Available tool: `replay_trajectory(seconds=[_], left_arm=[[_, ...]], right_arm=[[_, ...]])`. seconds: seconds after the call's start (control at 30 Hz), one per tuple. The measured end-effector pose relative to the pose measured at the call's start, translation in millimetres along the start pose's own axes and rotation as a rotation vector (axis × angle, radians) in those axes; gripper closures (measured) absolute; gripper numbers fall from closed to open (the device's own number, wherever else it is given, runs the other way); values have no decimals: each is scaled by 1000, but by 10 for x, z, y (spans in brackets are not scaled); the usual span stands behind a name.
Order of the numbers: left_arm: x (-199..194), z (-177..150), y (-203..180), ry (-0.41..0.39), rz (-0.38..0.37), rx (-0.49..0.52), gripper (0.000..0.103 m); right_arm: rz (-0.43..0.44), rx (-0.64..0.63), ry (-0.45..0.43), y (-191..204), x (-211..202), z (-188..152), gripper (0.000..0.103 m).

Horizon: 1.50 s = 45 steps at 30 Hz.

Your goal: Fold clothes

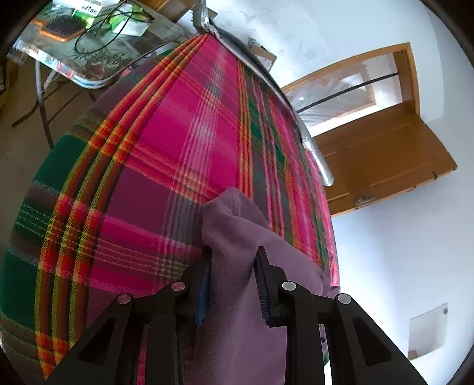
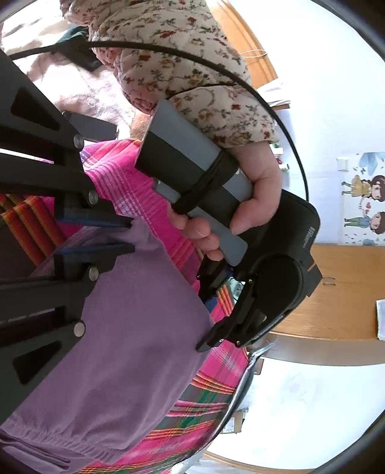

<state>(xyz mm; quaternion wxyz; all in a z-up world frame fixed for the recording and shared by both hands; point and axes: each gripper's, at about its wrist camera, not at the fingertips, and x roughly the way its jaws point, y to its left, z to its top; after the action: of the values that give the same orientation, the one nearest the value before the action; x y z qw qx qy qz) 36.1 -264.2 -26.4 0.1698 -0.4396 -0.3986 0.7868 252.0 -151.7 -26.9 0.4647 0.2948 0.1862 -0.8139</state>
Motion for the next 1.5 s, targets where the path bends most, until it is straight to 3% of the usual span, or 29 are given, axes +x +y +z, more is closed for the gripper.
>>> replay_trajectory(seconds=[0.03, 0.73, 1.0, 1.5], left_arm=[[-4, 1, -37, -6, -3, 0, 82], [-236, -153, -1133, -93, -86, 120, 82], [-193, -223, -1553, -95, -126, 170, 82], [206, -415, -2216, -35, -167, 263, 82]], right_arm=[[0, 1, -10, -4, -34, 7, 93], [-72, 67, -245, -253, -1044, 74, 93], [-125, 121, -353, -462, -1501, -65, 94], [-230, 211, -425, -954, -2133, -410, 94]])
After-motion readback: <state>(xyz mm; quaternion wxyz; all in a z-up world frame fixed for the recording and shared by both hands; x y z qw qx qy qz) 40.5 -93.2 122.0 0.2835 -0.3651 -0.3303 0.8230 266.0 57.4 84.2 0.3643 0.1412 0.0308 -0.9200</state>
